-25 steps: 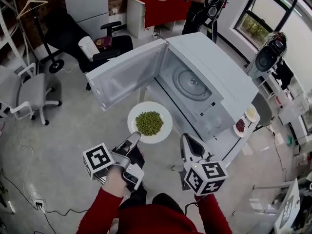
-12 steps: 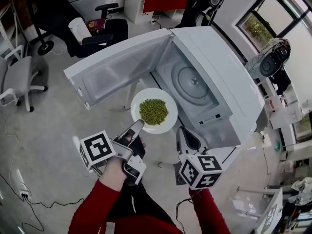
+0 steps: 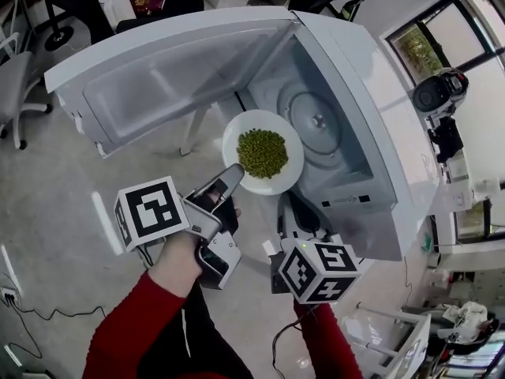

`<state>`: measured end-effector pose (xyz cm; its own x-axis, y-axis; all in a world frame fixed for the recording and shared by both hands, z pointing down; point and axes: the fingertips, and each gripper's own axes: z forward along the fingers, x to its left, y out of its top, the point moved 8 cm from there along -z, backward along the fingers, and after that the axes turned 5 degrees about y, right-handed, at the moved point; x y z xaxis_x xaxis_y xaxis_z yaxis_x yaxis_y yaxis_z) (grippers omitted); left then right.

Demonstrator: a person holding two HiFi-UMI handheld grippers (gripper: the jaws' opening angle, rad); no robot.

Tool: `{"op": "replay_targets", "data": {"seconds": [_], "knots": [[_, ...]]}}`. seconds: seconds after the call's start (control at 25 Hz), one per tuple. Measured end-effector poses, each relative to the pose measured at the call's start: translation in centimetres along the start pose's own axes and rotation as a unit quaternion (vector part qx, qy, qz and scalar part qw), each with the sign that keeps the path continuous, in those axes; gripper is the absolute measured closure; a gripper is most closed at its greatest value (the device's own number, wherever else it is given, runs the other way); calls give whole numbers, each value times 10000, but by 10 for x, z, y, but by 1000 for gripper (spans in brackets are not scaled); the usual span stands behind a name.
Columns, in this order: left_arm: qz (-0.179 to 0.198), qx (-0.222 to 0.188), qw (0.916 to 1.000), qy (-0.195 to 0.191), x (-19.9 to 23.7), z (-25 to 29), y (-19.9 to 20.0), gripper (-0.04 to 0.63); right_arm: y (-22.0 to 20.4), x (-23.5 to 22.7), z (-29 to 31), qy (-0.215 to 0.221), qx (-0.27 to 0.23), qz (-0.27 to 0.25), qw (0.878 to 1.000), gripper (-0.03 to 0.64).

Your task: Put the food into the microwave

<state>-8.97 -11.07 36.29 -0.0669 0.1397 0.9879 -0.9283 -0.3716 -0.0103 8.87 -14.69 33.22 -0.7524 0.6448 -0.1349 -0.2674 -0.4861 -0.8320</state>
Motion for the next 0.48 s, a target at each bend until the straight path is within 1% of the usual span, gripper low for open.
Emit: {"op": "replay_targets", "data": {"seconds": [0.16, 0.32, 0.48], "knots": [[215, 143, 9997, -54, -4, 27, 7, 571, 8, -9, 14, -79, 44, 34, 10000, 603], [465, 272, 9985, -92, -6, 43, 12, 571, 2, -5, 20, -156, 83, 145, 9997, 603], [514, 445, 9976, -133, -20, 71, 17, 571, 5, -9, 25, -173, 144, 280, 9994, 603]]}}
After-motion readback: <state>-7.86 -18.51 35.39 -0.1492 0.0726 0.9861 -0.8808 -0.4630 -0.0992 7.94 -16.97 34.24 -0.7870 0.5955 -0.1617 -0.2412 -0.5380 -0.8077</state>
